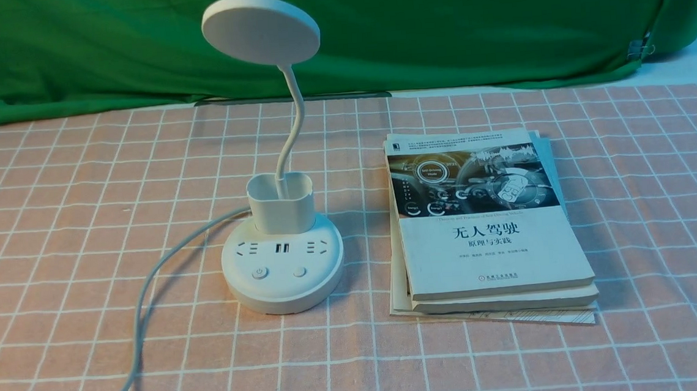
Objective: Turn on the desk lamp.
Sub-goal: Use the left arm to press the button switch on the lamp holder
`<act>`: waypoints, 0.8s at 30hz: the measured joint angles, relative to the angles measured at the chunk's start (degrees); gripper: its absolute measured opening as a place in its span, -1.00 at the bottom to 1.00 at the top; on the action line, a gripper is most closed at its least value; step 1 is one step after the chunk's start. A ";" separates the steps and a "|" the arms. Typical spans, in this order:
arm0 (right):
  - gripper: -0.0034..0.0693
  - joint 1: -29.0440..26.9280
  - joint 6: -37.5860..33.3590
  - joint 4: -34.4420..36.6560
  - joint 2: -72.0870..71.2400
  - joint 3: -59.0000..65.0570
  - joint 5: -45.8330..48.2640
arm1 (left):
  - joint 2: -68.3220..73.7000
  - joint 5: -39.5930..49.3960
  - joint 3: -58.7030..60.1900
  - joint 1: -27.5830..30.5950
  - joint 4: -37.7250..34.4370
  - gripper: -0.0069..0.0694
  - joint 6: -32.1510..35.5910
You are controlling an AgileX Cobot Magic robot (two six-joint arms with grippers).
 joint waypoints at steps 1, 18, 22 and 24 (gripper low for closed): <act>-0.24 0.00 0.00 0.00 0.00 0.00 0.00 | 0.00 -0.68 0.00 0.00 -9.90 -0.76 -5.48; -0.24 0.00 0.00 0.00 0.00 0.00 -0.05 | 0.00 -4.60 0.00 0.00 -23.08 -0.76 -26.39; -0.24 0.00 0.00 0.00 0.00 0.00 -0.05 | -0.04 -2.53 -2.41 0.00 -20.71 -0.76 -24.17; -0.24 0.00 0.00 0.00 0.00 0.00 -0.05 | -0.11 0.78 -9.19 0.00 -16.18 -0.76 -18.19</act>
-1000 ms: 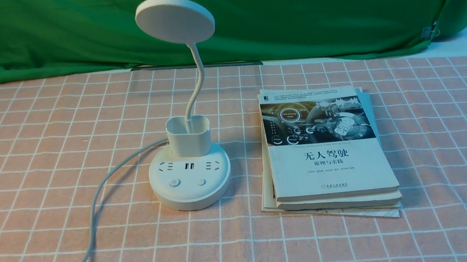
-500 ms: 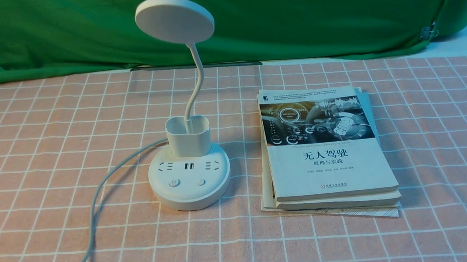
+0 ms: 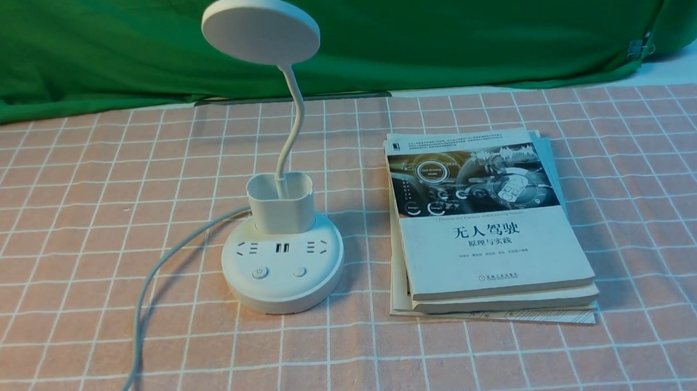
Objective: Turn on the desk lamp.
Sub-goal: Use the left arm to press the button switch on the lamp holder
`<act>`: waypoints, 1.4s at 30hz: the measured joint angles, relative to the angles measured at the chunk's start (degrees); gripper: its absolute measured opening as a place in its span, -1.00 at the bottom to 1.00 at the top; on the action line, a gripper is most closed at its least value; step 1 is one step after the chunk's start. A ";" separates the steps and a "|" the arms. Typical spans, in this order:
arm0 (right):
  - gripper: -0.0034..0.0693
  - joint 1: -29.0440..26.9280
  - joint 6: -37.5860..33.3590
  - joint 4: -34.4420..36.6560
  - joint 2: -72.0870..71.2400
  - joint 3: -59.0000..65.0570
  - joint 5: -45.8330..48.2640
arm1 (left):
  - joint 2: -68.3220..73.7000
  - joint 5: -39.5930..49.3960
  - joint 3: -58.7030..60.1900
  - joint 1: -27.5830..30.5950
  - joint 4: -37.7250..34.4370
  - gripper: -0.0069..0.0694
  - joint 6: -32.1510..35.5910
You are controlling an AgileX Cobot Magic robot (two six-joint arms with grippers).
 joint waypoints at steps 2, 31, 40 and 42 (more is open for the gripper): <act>-0.24 0.00 0.00 0.00 0.00 0.00 0.00 | 1.51 4.82 -6.74 0.00 5.22 -0.76 5.08; -0.24 0.00 0.00 0.00 0.00 0.00 0.00 | 81.13 44.97 -50.57 -25.24 26.56 -0.76 39.84; -0.24 0.00 0.00 0.00 0.00 0.00 0.00 | 97.23 40.91 -60.01 -28.79 28.08 -0.76 39.23; -0.24 0.00 0.00 0.00 0.00 0.00 0.00 | 99.10 40.21 -61.99 -28.98 28.81 -0.76 39.05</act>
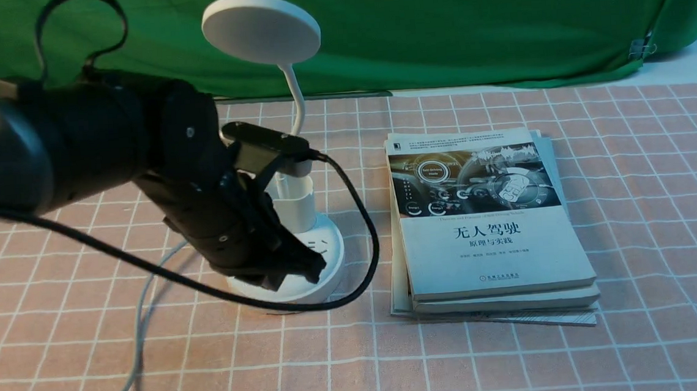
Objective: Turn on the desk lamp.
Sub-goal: Use the left arm to press the button switch on the lamp holder
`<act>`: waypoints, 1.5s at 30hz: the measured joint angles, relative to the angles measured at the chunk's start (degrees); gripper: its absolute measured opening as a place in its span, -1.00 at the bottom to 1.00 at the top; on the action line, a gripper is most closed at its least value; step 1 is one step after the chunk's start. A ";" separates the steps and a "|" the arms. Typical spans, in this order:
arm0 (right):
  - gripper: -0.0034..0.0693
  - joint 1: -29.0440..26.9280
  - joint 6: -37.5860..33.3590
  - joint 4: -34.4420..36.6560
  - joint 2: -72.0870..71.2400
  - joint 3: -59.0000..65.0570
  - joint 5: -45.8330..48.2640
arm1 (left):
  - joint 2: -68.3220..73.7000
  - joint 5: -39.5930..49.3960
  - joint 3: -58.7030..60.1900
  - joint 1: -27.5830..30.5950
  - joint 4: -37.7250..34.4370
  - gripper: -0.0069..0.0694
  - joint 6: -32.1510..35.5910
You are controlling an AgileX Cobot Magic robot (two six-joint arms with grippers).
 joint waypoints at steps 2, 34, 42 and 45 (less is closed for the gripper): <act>-0.24 0.00 0.00 0.00 0.00 0.00 0.00 | 2.49 -0.57 -2.50 -0.20 1.16 -0.76 -0.41; -0.24 0.00 0.00 0.00 0.00 0.00 0.00 | 12.62 -3.32 -7.14 -0.20 2.66 -0.76 -1.33; -0.24 0.00 0.00 0.00 0.00 0.00 0.00 | 14.01 -2.57 -7.83 -0.20 2.66 -0.76 -1.39; -0.24 0.00 0.00 0.00 0.00 0.00 0.00 | 13.06 -2.53 -7.83 -0.20 1.92 -0.76 -1.39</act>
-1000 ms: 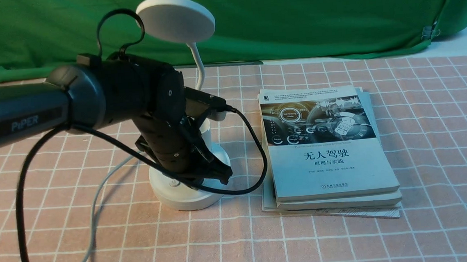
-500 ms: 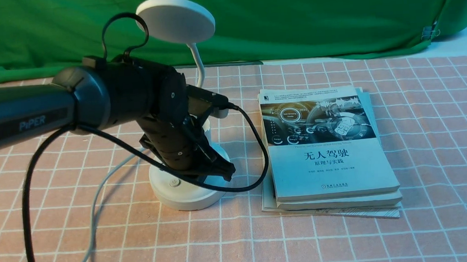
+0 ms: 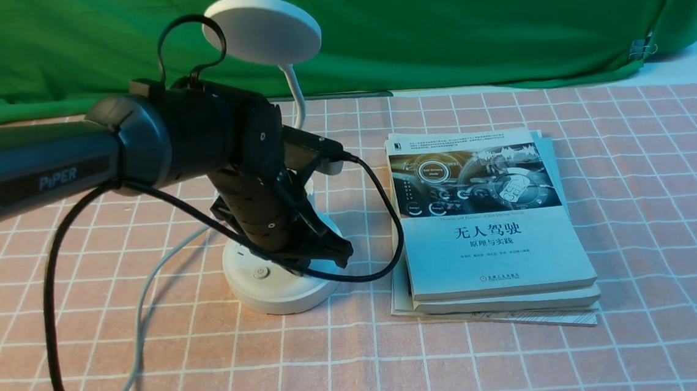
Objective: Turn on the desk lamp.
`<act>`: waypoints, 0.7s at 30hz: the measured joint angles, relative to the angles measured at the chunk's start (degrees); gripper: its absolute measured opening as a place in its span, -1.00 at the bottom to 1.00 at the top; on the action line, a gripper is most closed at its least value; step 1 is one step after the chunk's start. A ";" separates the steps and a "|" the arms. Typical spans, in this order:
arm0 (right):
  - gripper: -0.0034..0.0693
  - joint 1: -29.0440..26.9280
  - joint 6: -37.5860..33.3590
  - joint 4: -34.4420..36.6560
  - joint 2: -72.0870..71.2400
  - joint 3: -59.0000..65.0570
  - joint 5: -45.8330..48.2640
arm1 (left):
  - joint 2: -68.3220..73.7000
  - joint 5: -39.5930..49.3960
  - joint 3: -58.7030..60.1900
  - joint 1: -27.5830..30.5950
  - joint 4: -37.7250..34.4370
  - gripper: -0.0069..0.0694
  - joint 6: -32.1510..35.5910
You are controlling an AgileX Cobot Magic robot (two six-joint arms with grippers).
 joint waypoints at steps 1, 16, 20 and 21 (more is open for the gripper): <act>-0.24 0.00 0.00 0.00 0.00 0.00 0.00 | -0.11 -0.19 0.00 0.00 -0.07 -0.76 0.00; -0.24 0.00 0.00 0.00 0.00 0.00 0.00 | -28.67 2.83 12.59 0.00 -2.82 -0.76 -8.60; -0.24 0.00 0.00 0.00 0.00 0.00 0.00 | -40.28 -1.23 22.89 0.00 -1.52 -0.76 -11.98; -0.24 0.00 0.00 0.00 0.00 0.00 0.00 | -43.75 -2.65 25.69 0.00 -0.74 -0.76 -13.03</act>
